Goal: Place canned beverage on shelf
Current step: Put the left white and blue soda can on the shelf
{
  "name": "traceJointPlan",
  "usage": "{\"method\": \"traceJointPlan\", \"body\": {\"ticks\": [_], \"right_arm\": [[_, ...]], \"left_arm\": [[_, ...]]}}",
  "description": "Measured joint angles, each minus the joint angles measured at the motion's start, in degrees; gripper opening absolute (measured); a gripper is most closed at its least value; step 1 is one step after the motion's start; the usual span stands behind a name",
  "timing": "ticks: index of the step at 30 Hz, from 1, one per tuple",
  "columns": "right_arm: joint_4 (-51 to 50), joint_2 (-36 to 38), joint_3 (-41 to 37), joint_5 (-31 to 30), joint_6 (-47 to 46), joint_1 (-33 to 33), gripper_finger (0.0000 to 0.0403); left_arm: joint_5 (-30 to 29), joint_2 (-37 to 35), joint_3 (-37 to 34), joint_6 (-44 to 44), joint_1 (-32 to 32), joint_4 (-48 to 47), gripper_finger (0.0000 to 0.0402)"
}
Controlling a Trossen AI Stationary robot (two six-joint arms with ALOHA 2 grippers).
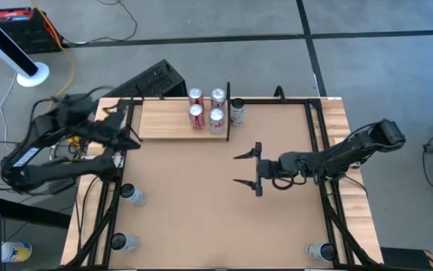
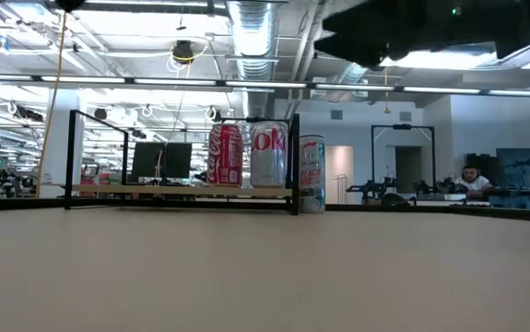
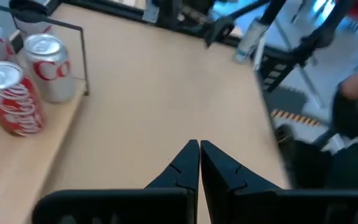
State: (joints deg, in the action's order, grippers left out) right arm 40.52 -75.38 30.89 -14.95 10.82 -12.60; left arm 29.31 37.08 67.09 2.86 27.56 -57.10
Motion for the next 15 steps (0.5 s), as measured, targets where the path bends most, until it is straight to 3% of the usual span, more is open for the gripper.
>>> {"method": "traceJointPlan", "body": {"ticks": [5, 9, 15], "right_arm": [[-5.26, -1.59, 0.77, -0.01, 0.05, -0.50, 0.0384], [-6.69, -1.58, 0.77, -0.03, 0.16, -0.47, 0.0384], [-7.42, -1.07, 0.80, -0.05, 0.16, -0.48, 0.0384]], "left_arm": [[-10.90, -1.27, 0.04, 10.89, -11.74, -0.31, 0.0000], [-16.55, 3.38, 0.04, 15.04, -20.42, -0.46, 0.0000], [-16.50, 12.67, 0.78, 18.60, -33.79, -3.96, 0.0000]]}}
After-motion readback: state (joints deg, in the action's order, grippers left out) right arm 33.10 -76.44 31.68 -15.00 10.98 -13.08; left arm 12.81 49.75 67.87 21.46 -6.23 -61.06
